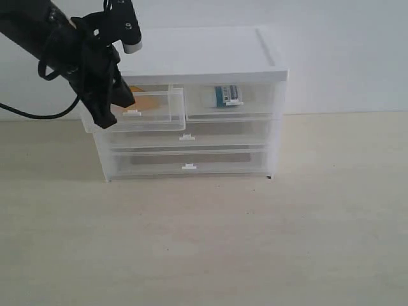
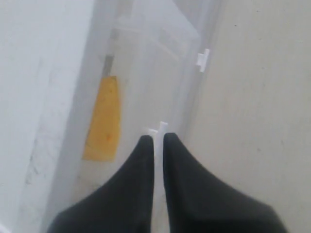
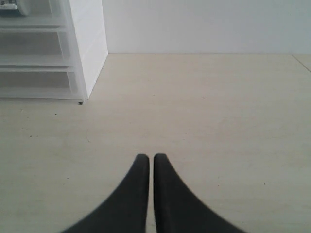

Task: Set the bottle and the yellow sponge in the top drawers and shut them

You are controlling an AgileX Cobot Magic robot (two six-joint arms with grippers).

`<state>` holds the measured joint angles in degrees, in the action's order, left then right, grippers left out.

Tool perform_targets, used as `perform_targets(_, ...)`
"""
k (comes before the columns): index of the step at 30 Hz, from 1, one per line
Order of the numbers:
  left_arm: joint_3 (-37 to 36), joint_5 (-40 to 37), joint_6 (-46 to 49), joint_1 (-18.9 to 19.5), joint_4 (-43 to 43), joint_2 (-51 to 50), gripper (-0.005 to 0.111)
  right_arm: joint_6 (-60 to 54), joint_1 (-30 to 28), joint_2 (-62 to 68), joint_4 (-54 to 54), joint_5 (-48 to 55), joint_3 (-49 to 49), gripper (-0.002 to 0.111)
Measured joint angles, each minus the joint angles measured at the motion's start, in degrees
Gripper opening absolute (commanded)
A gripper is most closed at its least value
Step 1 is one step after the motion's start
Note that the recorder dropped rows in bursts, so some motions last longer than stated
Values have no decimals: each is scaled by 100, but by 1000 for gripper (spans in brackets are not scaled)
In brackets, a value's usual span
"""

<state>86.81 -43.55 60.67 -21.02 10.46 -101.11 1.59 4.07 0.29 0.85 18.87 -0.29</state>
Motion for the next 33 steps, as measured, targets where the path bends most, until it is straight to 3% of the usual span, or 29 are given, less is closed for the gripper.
perform_targets(10,-49,1231,-22,0,-119,-438,4,0,0,0,0,0,0,1)
perform_targets(16,-68,1404,-22,0,-129,-573,4,0,0,0,0,0,0,1)
perform_targets(23,-68,1175,-403,-3,-134,-376,4,0,0,0,0,0,0,1)
perform_targets(33,-244,62,-2876,-3,-1046,870,4,0,0,0,0,0,0,1)
